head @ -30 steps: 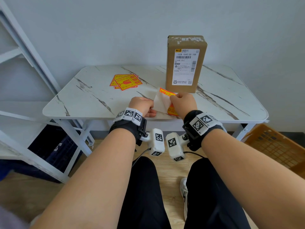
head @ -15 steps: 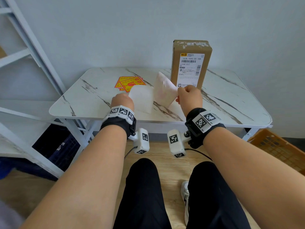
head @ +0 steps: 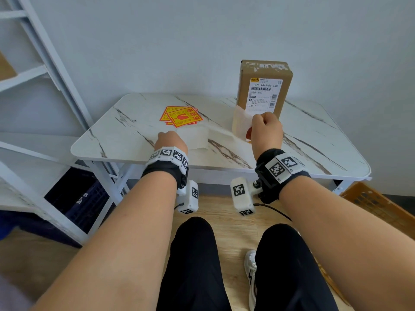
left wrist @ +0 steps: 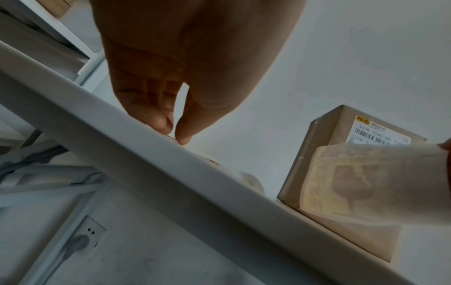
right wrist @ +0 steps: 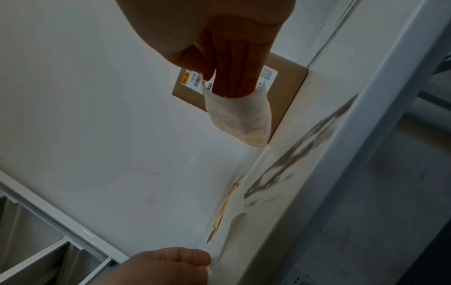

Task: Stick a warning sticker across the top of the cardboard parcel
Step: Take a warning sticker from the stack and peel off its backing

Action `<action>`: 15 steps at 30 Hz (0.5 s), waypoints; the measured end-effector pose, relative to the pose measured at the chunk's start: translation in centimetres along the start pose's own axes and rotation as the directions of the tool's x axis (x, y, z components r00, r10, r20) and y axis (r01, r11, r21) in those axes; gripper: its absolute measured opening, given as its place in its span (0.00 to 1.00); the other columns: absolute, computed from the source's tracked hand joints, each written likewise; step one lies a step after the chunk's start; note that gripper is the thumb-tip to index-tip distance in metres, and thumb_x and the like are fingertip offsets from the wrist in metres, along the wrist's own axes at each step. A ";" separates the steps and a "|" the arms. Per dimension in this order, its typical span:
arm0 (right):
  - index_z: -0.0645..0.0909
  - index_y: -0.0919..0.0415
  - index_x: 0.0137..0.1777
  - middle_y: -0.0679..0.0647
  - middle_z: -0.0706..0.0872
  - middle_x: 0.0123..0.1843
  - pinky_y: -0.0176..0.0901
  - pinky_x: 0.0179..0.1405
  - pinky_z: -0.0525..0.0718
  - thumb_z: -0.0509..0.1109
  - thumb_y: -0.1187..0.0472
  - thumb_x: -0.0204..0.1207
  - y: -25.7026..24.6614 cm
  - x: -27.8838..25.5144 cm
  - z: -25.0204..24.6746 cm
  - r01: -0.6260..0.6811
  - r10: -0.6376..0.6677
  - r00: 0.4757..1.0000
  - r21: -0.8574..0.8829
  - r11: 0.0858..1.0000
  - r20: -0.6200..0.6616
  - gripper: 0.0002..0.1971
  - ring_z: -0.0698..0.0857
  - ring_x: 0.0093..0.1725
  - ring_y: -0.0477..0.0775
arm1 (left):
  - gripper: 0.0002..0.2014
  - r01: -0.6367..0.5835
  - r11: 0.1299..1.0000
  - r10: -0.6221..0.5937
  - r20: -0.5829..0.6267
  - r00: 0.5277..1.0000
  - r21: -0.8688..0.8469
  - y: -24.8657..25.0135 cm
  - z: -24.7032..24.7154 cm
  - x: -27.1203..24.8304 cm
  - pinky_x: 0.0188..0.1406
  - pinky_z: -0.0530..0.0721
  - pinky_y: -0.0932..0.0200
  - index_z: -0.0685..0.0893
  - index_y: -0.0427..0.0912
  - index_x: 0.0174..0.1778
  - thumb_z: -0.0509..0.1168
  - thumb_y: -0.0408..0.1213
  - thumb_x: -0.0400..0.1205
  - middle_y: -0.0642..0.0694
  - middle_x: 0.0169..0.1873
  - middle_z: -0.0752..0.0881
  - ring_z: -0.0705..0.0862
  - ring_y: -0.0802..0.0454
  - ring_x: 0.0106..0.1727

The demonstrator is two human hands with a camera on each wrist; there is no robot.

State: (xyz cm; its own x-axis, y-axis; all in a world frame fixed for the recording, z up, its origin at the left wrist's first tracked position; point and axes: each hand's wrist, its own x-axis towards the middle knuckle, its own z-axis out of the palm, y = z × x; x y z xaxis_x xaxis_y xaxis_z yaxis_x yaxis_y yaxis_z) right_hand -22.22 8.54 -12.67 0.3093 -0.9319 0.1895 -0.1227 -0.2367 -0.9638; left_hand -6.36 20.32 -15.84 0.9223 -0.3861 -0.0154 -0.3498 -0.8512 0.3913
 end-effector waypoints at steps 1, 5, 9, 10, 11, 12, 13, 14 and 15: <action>0.70 0.62 0.38 0.48 0.75 0.29 0.42 0.32 0.74 0.57 0.65 0.78 -0.2 -0.1 -0.1 0.002 -0.002 1.000 -0.002 1.000 0.011 0.07 0.73 0.29 0.48 | 0.15 -0.002 1.000 0.002 -0.007 1.000 -0.018 0.1 0.0 -0.1 0.61 0.79 0.49 0.80 0.31 0.63 0.57 0.28 0.82 0.32 0.67 0.77 0.79 0.36 0.67; 0.71 0.61 0.32 0.48 0.77 0.28 0.41 0.32 0.73 0.59 0.65 0.76 -0.4 -0.3 -0.5 -0.007 0.007 0.999 -0.007 1.000 0.051 0.10 0.73 0.29 0.48 | 0.17 -0.095 0.991 0.085 -0.112 0.990 -0.090 1.1 -1.0 -0.8 0.57 0.81 0.48 0.83 0.38 0.65 0.59 0.29 0.80 0.37 0.68 0.76 0.82 0.35 0.63; 0.81 0.68 0.35 0.66 0.85 0.36 0.39 0.31 0.74 0.62 0.65 0.71 -0.8 -0.4 -1.0 -0.012 0.015 0.995 -0.030 0.999 0.096 0.09 0.76 0.32 0.51 | 0.14 -0.281 0.950 0.264 -0.127 0.956 -0.139 3.0 -2.1 -2.0 0.61 0.83 0.48 0.90 0.50 0.55 0.66 0.34 0.75 0.45 0.62 0.86 0.84 0.42 0.61; 0.83 0.71 0.36 0.70 0.87 0.40 0.39 0.31 0.73 0.63 0.65 0.70 -0.9 -0.4 -1.3 -0.005 0.009 0.995 -0.042 0.999 0.096 0.10 0.76 0.34 0.51 | 0.13 -0.317 0.937 0.302 -0.120 0.946 -0.144 3.6 -2.3 -2.4 0.60 0.84 0.49 0.90 0.53 0.52 0.69 0.36 0.74 0.47 0.59 0.87 0.85 0.44 0.60; 0.85 0.71 0.37 0.69 0.89 0.44 0.40 0.33 0.74 0.65 0.65 0.70 -1.0 -0.3 -1.5 0.007 -0.003 0.995 -0.046 0.999 0.102 0.10 0.78 0.36 0.52 | 0.11 -0.352 0.923 0.337 -0.114 0.935 -0.154 4.2 -2.4 -2.9 0.59 0.84 0.50 0.91 0.54 0.50 0.71 0.40 0.72 0.48 0.57 0.88 0.86 0.46 0.59; 0.87 0.69 0.37 0.67 0.90 0.45 0.41 0.36 0.77 0.66 0.65 0.70 -1.2 -0.2 -1.7 0.016 -0.011 0.994 -0.046 0.999 0.113 0.09 0.80 0.38 0.52 | 0.11 -0.383 0.909 0.369 -0.108 0.923 -0.163 4.8 -2.5 -3.3 0.59 0.84 0.50 0.91 0.55 0.48 0.73 0.44 0.70 0.49 0.56 0.88 0.86 0.48 0.59; 0.88 0.64 0.36 0.64 0.91 0.44 0.43 0.39 0.79 0.68 0.64 0.70 -1.3 -0.2 -1.9 0.021 -0.015 0.992 -0.042 0.999 0.126 0.08 0.82 0.39 0.52 | 0.12 -0.412 0.895 0.400 -0.101 0.911 -0.172 5.3 -2.5 -3.8 0.58 0.83 0.50 0.91 0.55 0.48 0.74 0.48 0.69 0.50 0.55 0.88 0.86 0.49 0.58; 0.88 0.59 0.34 0.61 0.92 0.42 0.44 0.41 0.81 0.69 0.63 0.70 -1.4 -0.1 -2.1 0.019 -0.014 0.990 -0.038 0.999 0.138 0.07 0.83 0.40 0.53 | 0.14 -0.433 0.883 0.423 -0.091 0.902 -0.180 5.9 -2.5 -4.3 0.58 0.83 0.51 0.91 0.56 0.48 0.75 0.51 0.68 0.50 0.54 0.88 0.85 0.49 0.57; 0.87 0.55 0.32 0.57 0.91 0.40 0.44 0.43 0.82 0.70 0.63 0.70 -1.4 -0.1 -2.3 0.018 -0.013 0.989 -0.032 0.999 0.150 0.08 0.84 0.41 0.53 | 0.16 -0.448 0.873 0.440 -0.082 0.894 -0.192 6.4 -2.4 -4.8 0.58 0.82 0.51 0.90 0.56 0.49 0.75 0.55 0.67 0.51 0.53 0.87 0.84 0.50 0.55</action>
State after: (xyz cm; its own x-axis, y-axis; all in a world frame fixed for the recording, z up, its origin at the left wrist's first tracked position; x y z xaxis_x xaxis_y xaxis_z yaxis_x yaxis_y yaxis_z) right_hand -24.29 8.34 -10.87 0.4487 -0.8770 0.1718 -0.1474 -0.2622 -0.9537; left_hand -12.65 17.61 -11.06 0.6840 -0.6909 0.2340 -0.6870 -0.5024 0.5250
